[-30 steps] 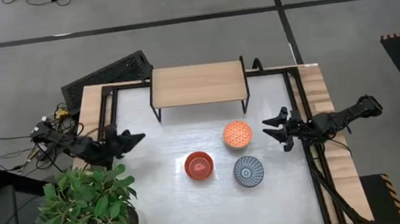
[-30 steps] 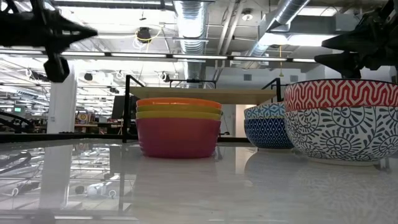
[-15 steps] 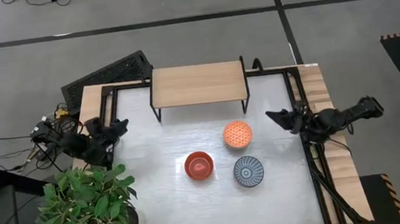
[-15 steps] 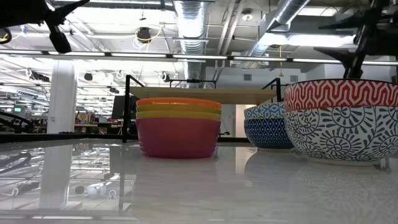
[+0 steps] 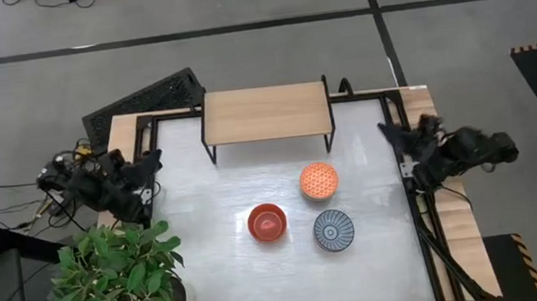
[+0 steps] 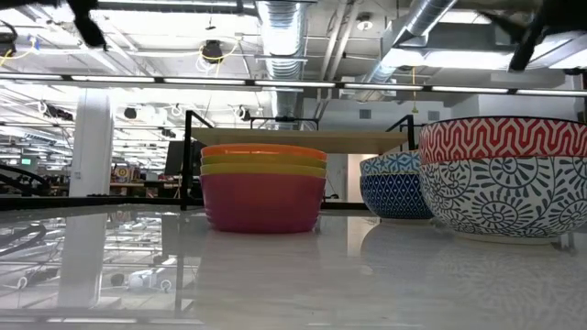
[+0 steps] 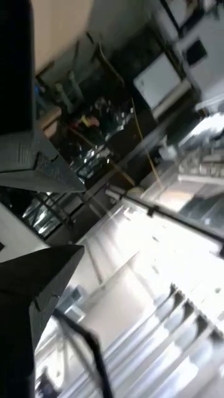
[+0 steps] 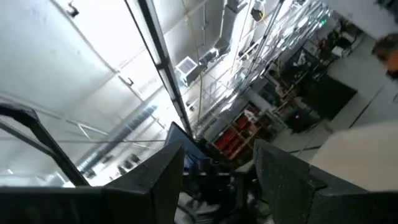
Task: Place and stack bowls onto a shelf
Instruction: Put the light orange patterned bowl on the shelf
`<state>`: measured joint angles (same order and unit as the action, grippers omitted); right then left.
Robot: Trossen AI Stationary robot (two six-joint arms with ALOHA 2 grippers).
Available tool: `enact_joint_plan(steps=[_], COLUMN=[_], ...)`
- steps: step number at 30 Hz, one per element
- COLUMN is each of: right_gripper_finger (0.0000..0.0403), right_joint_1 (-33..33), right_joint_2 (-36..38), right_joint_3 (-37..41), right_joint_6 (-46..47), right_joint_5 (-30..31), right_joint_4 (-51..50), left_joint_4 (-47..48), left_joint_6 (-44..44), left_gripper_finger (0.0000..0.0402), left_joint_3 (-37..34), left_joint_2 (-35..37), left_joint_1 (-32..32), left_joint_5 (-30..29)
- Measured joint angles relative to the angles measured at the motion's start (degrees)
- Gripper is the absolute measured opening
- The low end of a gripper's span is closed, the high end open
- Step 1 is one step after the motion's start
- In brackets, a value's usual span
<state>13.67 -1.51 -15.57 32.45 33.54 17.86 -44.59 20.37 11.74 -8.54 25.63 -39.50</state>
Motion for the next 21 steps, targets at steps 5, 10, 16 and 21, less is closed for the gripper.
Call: enact_joint_plan(steps=[5,10,16,21], right_gripper_finger=[0.0222,0.0221,0.0221,0.0221], right_joint_1=[0.04,0.04,0.04,-0.53], right_joint_2=[-4.22,-13.62,-26.43,-34.35], right_joint_3=[-17.04,-33.15,-46.11,-49.65], right_joint_6=[-1.35,3.84,9.63,19.64], right_joint_5=[0.04,0.05,4.27,6.84], right_joint_4=[-22.73,-46.12,-67.18,-77.95], left_joint_4=[10.1,31.65,53.39,68.18], left_joint_6=[-2.72,-1.82,7.36,19.28], left_gripper_finger=[0.0135,0.0135,0.0135,0.0135], left_joint_3=[9.56,21.41,33.27,38.06], left_joint_2=[-4.17,-10.6,-17.08,-18.84], left_joint_1=[0.0,0.0,0.0,0.0], left_joint_5=[3.85,-1.18,-9.49,-12.45])
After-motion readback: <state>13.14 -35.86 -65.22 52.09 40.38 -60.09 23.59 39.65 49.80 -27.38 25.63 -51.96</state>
